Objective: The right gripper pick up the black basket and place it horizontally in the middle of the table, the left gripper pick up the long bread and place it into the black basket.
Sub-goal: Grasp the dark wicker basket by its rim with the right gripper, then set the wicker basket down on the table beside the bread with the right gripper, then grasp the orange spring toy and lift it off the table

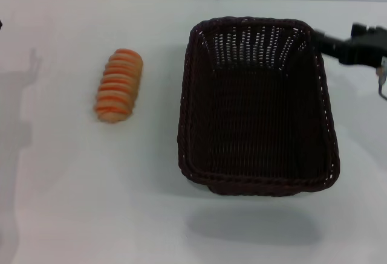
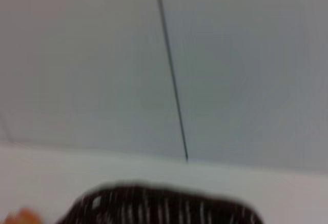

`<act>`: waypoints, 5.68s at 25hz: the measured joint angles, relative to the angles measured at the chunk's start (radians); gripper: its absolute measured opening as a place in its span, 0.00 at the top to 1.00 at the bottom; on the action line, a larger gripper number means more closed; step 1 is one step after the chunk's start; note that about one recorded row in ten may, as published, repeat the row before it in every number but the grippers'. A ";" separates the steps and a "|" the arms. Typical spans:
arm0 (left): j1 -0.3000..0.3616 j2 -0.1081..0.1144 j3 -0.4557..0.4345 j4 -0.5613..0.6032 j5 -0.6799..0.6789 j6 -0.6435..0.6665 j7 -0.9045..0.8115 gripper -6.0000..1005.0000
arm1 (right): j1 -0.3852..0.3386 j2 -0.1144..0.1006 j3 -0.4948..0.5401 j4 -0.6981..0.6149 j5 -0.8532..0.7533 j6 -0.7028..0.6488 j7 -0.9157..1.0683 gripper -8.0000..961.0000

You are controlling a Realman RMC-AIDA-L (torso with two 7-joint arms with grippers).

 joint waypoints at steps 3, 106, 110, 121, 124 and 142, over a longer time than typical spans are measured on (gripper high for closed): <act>-0.005 0.002 -0.001 0.004 0.000 -0.007 -0.003 0.15 | 0.005 0.007 0.014 -0.049 -0.019 -0.154 0.043 0.14; -0.045 -0.008 -0.018 -0.002 0.000 -0.059 -0.011 0.15 | 0.868 -0.002 0.239 0.630 0.245 -0.714 -0.771 0.79; -0.049 -0.008 -0.018 -0.002 0.000 -0.059 -0.011 0.15 | 0.849 0.004 0.228 0.605 0.258 -0.683 -0.805 0.76; -0.047 -0.007 -0.021 -0.002 0.000 -0.060 -0.011 0.16 | 0.821 0.006 0.170 0.550 0.279 -0.560 -0.834 0.43; -0.048 -0.006 -0.022 -0.001 0.000 -0.061 -0.011 0.16 | 0.770 0.011 0.159 0.495 0.293 -0.433 -0.836 0.35; -0.039 0.045 -0.011 -0.230 0.110 -0.262 -0.012 0.16 | 0.193 0.009 -0.243 0.646 0.212 1.453 -0.181 0.14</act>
